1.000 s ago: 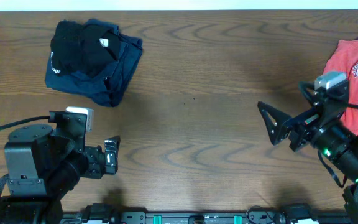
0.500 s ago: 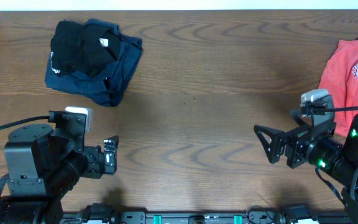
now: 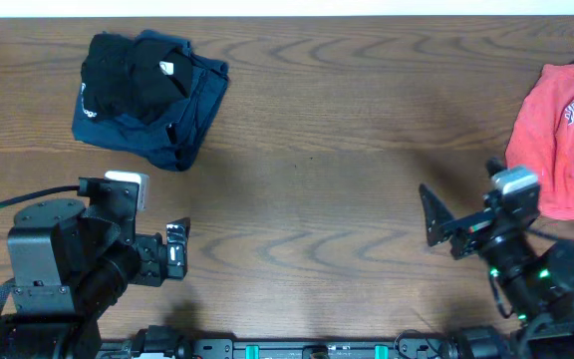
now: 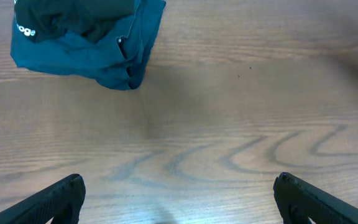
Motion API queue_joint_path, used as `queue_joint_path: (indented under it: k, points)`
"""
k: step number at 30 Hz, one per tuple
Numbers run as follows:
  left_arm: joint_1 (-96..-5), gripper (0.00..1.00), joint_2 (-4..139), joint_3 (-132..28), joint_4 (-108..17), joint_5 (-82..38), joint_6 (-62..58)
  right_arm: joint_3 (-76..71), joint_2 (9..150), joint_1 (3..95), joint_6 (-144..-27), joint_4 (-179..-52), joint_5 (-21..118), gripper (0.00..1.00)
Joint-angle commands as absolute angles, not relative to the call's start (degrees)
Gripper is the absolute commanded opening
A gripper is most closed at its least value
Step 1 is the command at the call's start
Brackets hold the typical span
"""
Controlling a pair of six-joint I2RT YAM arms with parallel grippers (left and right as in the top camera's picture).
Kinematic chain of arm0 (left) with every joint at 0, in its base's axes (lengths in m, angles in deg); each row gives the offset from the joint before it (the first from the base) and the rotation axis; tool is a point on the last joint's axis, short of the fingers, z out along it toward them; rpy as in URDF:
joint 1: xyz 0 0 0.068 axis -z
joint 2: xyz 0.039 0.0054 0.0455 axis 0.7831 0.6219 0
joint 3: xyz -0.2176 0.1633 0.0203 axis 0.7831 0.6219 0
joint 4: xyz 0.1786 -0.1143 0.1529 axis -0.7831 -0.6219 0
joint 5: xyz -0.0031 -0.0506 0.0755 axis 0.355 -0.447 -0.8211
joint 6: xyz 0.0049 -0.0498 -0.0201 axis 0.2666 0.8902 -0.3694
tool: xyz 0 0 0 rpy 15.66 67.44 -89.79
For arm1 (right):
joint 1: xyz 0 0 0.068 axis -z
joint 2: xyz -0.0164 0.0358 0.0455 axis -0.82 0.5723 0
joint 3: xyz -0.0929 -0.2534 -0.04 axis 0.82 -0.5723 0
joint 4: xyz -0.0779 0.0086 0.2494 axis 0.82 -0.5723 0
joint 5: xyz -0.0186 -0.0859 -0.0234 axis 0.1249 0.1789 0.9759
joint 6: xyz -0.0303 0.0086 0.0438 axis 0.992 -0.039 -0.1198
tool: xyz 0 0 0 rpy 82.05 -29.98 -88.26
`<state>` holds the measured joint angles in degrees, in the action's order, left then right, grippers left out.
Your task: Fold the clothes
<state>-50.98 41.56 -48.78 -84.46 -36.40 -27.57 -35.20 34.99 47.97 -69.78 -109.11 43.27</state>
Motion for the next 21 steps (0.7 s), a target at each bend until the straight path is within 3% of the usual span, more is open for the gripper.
queue_joint_path:
  k: [1,10,21]
  points:
    - [-50.7,0.98,41.6,-49.1,-84.6,-36.9,-27.9,-44.1,29.4,47.6,-68.3,-106.2,44.6,0.99]
    - [-50.7,0.98,41.6,-49.1,-84.6,-36.9,-27.9,-63.7,9.2,47.6,-69.6,-101.4,45.3,0.99]
    - [-50.7,0.98,41.6,-49.1,-84.6,-36.9,-27.9,-73.7,9.0,47.6,-69.5,-90.8,45.3,0.99]
